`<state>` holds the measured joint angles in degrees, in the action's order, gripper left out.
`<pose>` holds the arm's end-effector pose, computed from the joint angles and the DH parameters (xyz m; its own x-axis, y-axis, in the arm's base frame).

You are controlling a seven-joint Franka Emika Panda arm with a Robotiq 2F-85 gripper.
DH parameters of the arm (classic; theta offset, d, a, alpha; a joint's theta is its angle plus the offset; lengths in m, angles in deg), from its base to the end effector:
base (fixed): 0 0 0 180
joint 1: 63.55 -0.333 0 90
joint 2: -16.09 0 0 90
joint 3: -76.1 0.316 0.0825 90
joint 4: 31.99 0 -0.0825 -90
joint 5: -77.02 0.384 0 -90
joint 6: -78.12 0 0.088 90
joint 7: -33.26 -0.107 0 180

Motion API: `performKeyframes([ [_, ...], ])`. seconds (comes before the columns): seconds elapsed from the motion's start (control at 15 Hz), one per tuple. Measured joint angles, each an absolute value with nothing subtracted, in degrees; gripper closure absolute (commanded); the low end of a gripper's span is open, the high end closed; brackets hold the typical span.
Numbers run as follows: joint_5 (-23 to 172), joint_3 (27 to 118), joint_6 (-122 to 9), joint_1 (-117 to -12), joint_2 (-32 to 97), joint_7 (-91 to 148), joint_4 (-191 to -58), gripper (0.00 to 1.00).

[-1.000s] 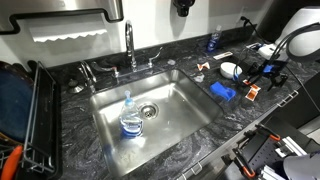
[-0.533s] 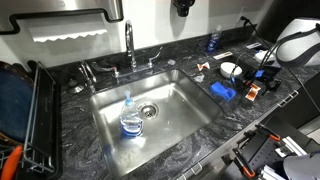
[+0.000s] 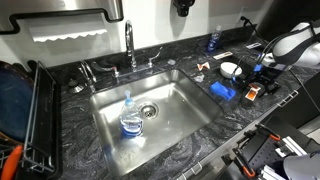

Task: Put the orange card in the bowl

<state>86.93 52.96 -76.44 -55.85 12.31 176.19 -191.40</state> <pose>0.3249 -0.1972 0.2270 -0.2289 0.9698 0.0844 0.9728 0.2247 0.0562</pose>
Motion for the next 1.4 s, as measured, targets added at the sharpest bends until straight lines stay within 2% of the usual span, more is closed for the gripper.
performKeyframes([
  [0.47,91.02,49.78,-76.03,-56.08,10.39,182.42,-191.74,1.00],
  [1.07,90.61,48.49,-76.70,-59.80,10.81,182.19,-191.30,1.00],
  [1.4,87.87,53.01,-76.18,-58.68,10.26,174.85,-191.14,1.00],
])
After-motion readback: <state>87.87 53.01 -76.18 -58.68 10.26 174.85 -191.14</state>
